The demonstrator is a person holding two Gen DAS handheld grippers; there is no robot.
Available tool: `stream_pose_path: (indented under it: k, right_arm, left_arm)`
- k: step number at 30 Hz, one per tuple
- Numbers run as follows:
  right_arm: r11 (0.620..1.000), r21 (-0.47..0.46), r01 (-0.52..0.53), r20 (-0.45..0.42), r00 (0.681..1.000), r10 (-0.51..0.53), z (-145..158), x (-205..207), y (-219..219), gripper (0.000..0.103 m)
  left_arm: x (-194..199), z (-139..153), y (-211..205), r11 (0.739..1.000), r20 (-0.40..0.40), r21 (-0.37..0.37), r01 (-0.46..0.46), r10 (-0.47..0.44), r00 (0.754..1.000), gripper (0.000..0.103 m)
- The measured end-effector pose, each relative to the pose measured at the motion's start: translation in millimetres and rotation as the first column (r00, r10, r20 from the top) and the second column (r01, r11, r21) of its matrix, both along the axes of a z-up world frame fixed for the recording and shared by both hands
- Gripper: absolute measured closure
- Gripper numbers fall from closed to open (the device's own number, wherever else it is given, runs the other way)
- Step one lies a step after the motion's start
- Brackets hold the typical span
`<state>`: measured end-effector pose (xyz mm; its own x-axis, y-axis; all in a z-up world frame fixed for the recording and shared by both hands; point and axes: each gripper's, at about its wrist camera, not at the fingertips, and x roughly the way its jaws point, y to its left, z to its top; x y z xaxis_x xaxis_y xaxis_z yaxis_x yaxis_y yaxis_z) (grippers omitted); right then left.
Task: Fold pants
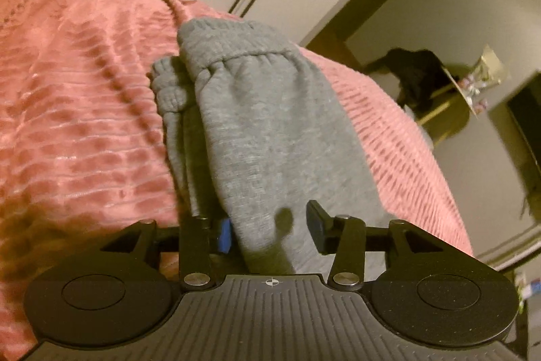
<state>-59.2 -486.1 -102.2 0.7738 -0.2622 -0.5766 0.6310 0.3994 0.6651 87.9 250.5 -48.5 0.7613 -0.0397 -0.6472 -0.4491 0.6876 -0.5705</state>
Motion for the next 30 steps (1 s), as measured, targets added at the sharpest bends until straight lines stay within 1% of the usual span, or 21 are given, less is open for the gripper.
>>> stream_pose_path:
  k: [3,5,6,8,10,11,12,14,16,18,19,20,21,22,23,24,25,26,27,29,30]
  right_arm:
    - [0.998,0.06,0.033,0.046,0.998,-0.035,-5.1,-9.9,-8.5,0.079]
    - [0.996,0.077,0.035,0.056,0.998,-0.039,-8.2,-12.5,-10.3,0.08]
    - [0.996,0.08,0.034,0.059,0.998,-0.039,-8.8,-13.1,-11.8,0.088]
    - [0.998,0.063,0.03,0.045,0.998,-0.032,-8.3,-12.3,-15.0,0.097]
    - [1.0,0.005,0.026,-0.004,1.0,-0.026,-2.1,-8.0,-15.9,0.098]
    - [0.999,-0.048,0.018,-0.029,0.999,-0.02,5.4,-6.8,-12.7,0.098]
    - [0.992,-0.127,0.007,-0.048,0.999,-0.013,16.8,-6.2,-7.2,0.098]
    - [0.96,-0.281,-0.003,-0.04,0.999,-0.009,36.9,-9.4,5.7,0.098]
    - [0.923,-0.384,0.0,-0.02,1.0,-0.009,46.8,-14.3,16.1,0.098]
    - [0.914,-0.406,-0.001,-0.029,1.0,-0.012,40.0,-17.8,15.0,0.098]
    - [0.924,-0.382,-0.009,-0.073,0.997,-0.021,29.6,-16.1,9.1,0.097]
    - [0.941,-0.338,-0.021,-0.118,0.993,-0.021,20.4,-15.0,3.0,0.095]
    - [0.966,-0.257,-0.028,-0.159,0.987,-0.013,9.2,-15.7,-5.9,0.088]
    - [0.98,-0.197,-0.017,-0.152,0.988,-0.014,2.0,-20.1,-12.0,0.089]
    - [0.987,-0.159,0.003,-0.092,0.996,-0.018,-1.4,-29.1,-16.2,0.087]
    - [0.99,-0.136,0.024,-0.055,0.998,-0.031,-2.0,-35.0,-18.9,0.083]
    - [0.993,-0.111,0.042,-0.026,0.999,-0.045,-2.3,-39.0,-21.8,0.08]
    - [0.996,-0.075,0.055,0.005,0.999,-0.054,-3.7,-41.6,-26.1,0.077]
    - [0.997,-0.05,0.059,0.016,0.998,-0.059,-4.9,-40.7,-29.2,0.077]
    - [0.998,-0.022,0.06,0.023,0.998,-0.059,-6.4,-36.4,-31.3,0.077]
    - [0.998,-0.014,0.055,0.023,0.998,-0.055,-6.9,-33.8,-32.5,0.078]
  left_arm:
    - [2.5,0.2,4.6,1.0,-0.026,-0.021,-0.014,0.013,1.0,0.067]
    - [8.1,-1.7,7.3,1.0,-0.039,-0.018,-0.01,0.009,0.999,0.081]
    - [9.0,-1.1,7.4,1.0,-0.048,-0.01,-0.007,0.006,0.999,0.084]
    - [8.8,-0.7,7.6,1.0,-0.06,-0.007,-0.004,0.003,0.998,0.085]
    - [8.9,-0.4,10.3,1.0,-0.067,-0.028,-0.012,0.01,0.998,0.088]
    - [7.5,1.3,11.5,0.999,-0.061,-0.041,-0.015,0.013,0.998,0.089]
    - [5.7,4.5,12.7,0.999,-0.049,-0.049,-0.023,0.02,0.999,0.09]
    - [0.4,12.2,12.1,0.999,-0.008,-0.046,-0.025,0.025,1.0,0.091]
    - [-3.9,19.3,8.5,1.0,0.012,0.0,-0.018,0.018,1.0,0.091]
    - [-8.1,20.2,4.6,0.999,0.003,0.052,-0.009,0.009,1.0,0.091]
    - [-8.9,17.7,3.4,0.998,-0.017,0.07,-0.003,0.004,1.0,0.09]
    - [-9.1,14.7,2.3,0.996,-0.045,0.089,0.003,0.001,0.999,0.088]
    - [-9.4,12.2,1.2,0.994,-0.076,0.109,0.011,-0.002,0.997,0.087]
    - [-11.1,11.3,0.2,0.991,-0.101,0.135,0.018,-0.004,0.995,0.081]
    - [-13.7,12.7,-1.2,0.986,-0.111,0.163,0.02,-0.001,0.994,0.067]
    - [-17.1,16.3,-3.1,0.979,-0.12,0.205,0.015,0.01,0.993,0.06]
    - [-20.0,21.6,-6.1,0.966,-0.132,0.258,0.008,0.027,0.991,0.047]
    - [-23.9,28.5,-9.7,0.951,-0.129,0.308,-0.007,0.049,0.99,0.045]
    - [-27.4,35.5,-13.8,0.938,-0.11,0.347,-0.021,0.062,0.992,0.044]
    - [-30.5,50.1,-24.8,0.912,-0.07,0.409,-0.037,0.072,0.995,0.033]
    - [-30.1,56.6,-32.0,0.905,-0.049,0.424,-0.037,0.064,0.997,0.031]
